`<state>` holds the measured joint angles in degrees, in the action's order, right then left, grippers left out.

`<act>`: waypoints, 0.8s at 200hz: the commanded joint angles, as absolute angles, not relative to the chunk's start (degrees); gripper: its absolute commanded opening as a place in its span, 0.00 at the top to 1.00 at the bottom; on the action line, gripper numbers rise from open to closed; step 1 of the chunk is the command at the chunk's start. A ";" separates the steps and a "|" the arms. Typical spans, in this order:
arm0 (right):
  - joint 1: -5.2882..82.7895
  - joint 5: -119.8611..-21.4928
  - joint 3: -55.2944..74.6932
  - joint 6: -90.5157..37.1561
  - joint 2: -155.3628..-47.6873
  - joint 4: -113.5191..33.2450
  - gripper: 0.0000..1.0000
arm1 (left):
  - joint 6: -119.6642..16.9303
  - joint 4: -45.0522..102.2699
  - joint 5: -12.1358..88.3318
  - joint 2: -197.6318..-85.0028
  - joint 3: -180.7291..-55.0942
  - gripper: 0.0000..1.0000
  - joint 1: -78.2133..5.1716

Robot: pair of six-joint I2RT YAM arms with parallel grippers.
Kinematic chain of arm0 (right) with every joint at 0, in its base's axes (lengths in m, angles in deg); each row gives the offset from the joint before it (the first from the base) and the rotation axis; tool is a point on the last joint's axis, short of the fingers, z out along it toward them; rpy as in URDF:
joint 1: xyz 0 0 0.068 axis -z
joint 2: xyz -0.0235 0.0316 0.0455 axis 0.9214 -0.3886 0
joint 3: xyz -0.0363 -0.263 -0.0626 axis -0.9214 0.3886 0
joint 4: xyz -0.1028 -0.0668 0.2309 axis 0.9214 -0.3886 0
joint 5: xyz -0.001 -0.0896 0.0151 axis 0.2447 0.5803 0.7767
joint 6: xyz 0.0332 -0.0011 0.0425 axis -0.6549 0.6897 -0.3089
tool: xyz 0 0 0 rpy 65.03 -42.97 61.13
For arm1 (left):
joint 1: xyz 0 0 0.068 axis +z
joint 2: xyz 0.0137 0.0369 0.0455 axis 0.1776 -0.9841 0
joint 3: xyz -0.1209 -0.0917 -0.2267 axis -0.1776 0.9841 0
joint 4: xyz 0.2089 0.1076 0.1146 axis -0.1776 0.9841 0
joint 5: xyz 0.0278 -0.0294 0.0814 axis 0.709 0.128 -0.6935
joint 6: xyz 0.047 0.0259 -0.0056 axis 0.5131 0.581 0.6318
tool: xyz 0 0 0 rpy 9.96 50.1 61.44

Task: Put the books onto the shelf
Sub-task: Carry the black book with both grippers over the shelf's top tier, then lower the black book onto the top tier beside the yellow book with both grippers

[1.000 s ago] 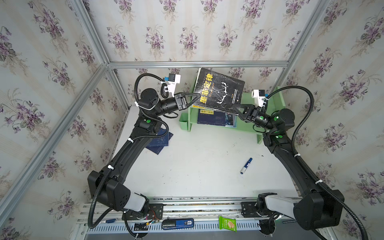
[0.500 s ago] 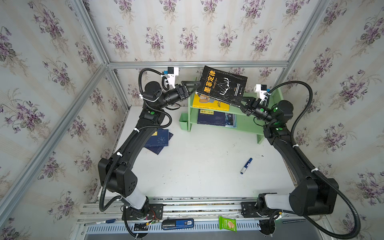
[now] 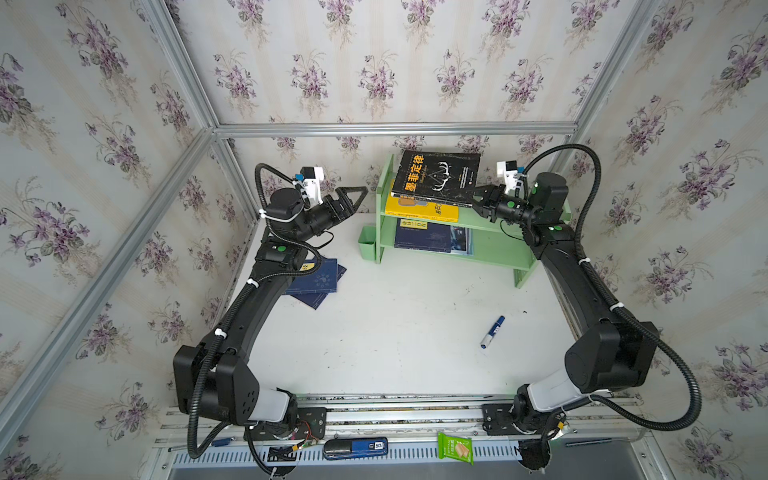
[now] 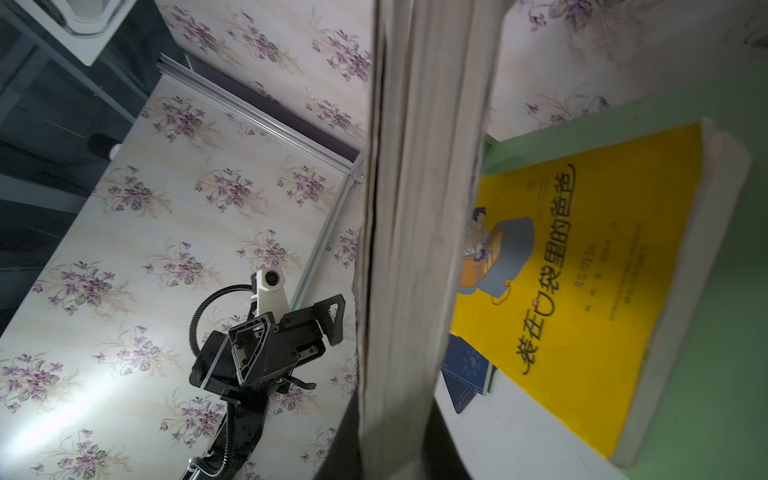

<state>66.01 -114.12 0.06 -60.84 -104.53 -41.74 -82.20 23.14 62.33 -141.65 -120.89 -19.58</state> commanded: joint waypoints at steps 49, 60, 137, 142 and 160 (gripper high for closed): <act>65.95 -117.26 -4.11 -58.53 -110.23 -40.48 0.97 | -80.18 23.45 64.39 -144.48 -120.69 0.01 -18.58; 65.90 -117.57 -4.43 -58.64 -110.89 -40.57 0.97 | -80.31 23.49 65.05 -145.35 -121.17 0.01 -18.58; 65.60 -120.27 -6.72 -58.29 -113.74 -41.54 0.97 | -81.58 22.66 66.85 -148.71 -122.64 0.01 -18.61; 65.64 -120.45 -6.82 -58.20 -113.82 -41.60 0.97 | -81.65 22.57 66.88 -148.81 -122.64 0.01 -18.59; 65.57 -120.41 -6.94 -57.40 -114.01 -42.92 0.97 | -81.53 22.39 67.37 -149.18 -123.06 0.01 -18.74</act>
